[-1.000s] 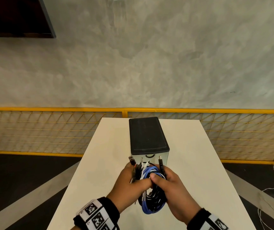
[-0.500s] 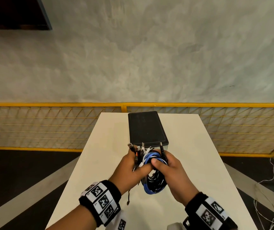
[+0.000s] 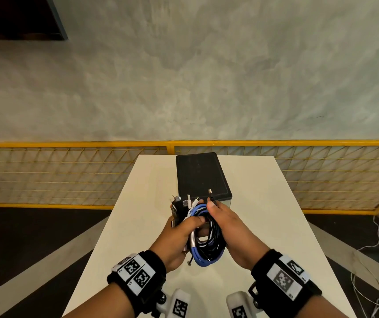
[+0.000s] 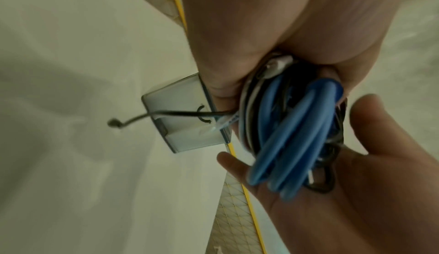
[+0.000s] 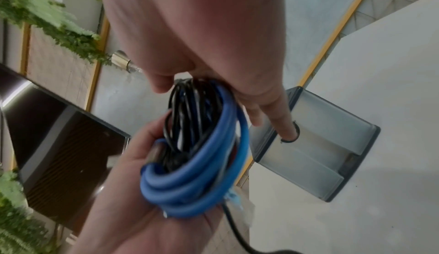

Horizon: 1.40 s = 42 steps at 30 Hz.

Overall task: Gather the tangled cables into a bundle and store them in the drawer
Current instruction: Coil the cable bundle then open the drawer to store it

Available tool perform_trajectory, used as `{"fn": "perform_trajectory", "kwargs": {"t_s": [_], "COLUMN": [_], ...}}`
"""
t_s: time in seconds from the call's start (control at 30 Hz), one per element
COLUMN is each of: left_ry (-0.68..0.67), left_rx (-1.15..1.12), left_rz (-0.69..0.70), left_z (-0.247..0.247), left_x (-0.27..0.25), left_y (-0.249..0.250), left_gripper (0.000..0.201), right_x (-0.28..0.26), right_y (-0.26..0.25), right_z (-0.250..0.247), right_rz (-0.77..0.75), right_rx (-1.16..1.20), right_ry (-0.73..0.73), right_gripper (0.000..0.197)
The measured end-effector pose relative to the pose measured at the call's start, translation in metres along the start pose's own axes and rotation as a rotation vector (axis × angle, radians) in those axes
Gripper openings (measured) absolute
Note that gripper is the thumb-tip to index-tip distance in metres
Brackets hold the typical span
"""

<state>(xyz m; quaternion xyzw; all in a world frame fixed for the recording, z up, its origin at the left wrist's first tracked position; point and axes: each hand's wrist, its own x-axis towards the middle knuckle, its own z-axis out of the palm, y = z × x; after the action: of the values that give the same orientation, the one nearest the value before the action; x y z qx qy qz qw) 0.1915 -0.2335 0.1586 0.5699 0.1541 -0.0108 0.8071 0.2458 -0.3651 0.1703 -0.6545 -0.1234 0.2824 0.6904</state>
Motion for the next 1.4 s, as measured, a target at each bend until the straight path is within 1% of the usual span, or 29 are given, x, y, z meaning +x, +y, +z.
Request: {"fn": "perform_trajectory", "kwargs": {"t_s": [0.07, 0.13, 0.27, 0.37, 0.47, 0.57, 0.6, 0.67, 0.7, 0.77, 0.83, 0.93, 1.0, 1.07, 1.1, 1.13, 1.17, 1.2, 1.27, 1.3, 1.4], "left_ry": [0.006, 0.010, 0.044, 0.054, -0.039, -0.115, -0.125, -0.101, -0.081, -0.027, 0.019, 0.045, 0.059, 0.064, 0.070, 0.073, 0.070, 0.052, 0.004, -0.017, -0.061], "left_rx": [-0.031, -0.050, -0.069, -0.124, -0.197, -0.188, -0.178, -0.147, -0.136, -0.141, -0.170, -0.167, -0.170, -0.193, -0.203, -0.208, -0.204, -0.202, -0.197, -0.181, -0.140], "left_rz": [-0.047, -0.076, -0.075, -0.100, -0.162, -0.171, -0.167, -0.148, -0.143, -0.137, -0.139, -0.114, -0.103, -0.102, -0.111, -0.118, -0.130, -0.145, -0.181, -0.194, -0.210], "left_z": [-0.002, -0.002, -0.005, -0.009, -0.014, -0.015, -0.013, -0.013, -0.012, -0.010, -0.010, -0.007, -0.007, -0.008, -0.008, -0.009, -0.011, -0.013, -0.015, -0.017, -0.021], "left_x": [0.000, -0.001, -0.001, -0.001, -0.001, -0.002, -0.002, -0.003, -0.003, -0.004, -0.004, -0.002, -0.001, 0.001, 0.002, 0.002, 0.003, 0.003, 0.001, 0.001, -0.001], "left_y": [-0.002, -0.005, -0.011, -0.014, -0.012, -0.012, -0.011, -0.012, -0.012, -0.014, -0.014, -0.013, -0.010, -0.007, -0.005, -0.004, -0.004, -0.003, -0.001, 0.000, 0.003], "left_gripper": [0.029, 0.028, 0.027, 0.024, 0.031, 0.030, 0.030, 0.029, 0.028, 0.030, 0.034, 0.023, 0.023, 0.021, 0.020, 0.020, 0.019, 0.017, 0.019, 0.019, 0.019], "right_x": [0.002, 0.002, 0.000, -0.002, -0.002, -0.001, 0.000, 0.000, 0.000, 0.003, 0.009, 0.012, 0.011, 0.012, 0.012, 0.011, 0.008, 0.005, 0.001, -0.001, -0.003], "right_y": [-0.001, 0.001, 0.001, -0.004, -0.007, -0.005, -0.003, 0.002, 0.003, 0.009, 0.014, 0.014, 0.012, 0.014, 0.014, 0.011, 0.005, 0.001, -0.003, -0.004, -0.001], "right_z": [-0.001, 0.000, 0.003, 0.001, -0.001, -0.001, -0.001, -0.001, -0.001, -0.001, -0.001, -0.004, -0.003, -0.005, -0.006, -0.005, -0.002, 0.001, 0.004, 0.005, 0.008], "right_rz": [0.057, 0.090, 0.154, 0.255, 0.301, 0.315, 0.335, 0.374, 0.380, 0.348, 0.289, 0.241, 0.211, 0.181, 0.168, 0.169, 0.181, 0.188, 0.178, 0.171, 0.181], "right_rx": [-0.009, -0.011, -0.081, -0.007, 0.053, 0.105, 0.124, 0.133, 0.133, 0.124, 0.160, 0.231, 0.283, 0.288, 0.280, 0.250, 0.201, 0.175, 0.140, 0.129, 0.153], "right_ry": [-0.029, -0.030, -0.039, -0.077, -0.064, -0.041, -0.037, -0.035, -0.036, 0.007, 0.052, 0.044, 0.027, 0.052, 0.037, 0.006, -0.028, -0.068, -0.134, -0.153, -0.176], "right_gripper": [0.034, 0.036, 0.038, 0.048, 0.048, 0.052, 0.056, 0.063, 0.060, 0.050, 0.057, 0.055, 0.057, 0.065, 0.069, 0.066, 0.056, 0.053, 0.073, 0.078, 0.082]}}
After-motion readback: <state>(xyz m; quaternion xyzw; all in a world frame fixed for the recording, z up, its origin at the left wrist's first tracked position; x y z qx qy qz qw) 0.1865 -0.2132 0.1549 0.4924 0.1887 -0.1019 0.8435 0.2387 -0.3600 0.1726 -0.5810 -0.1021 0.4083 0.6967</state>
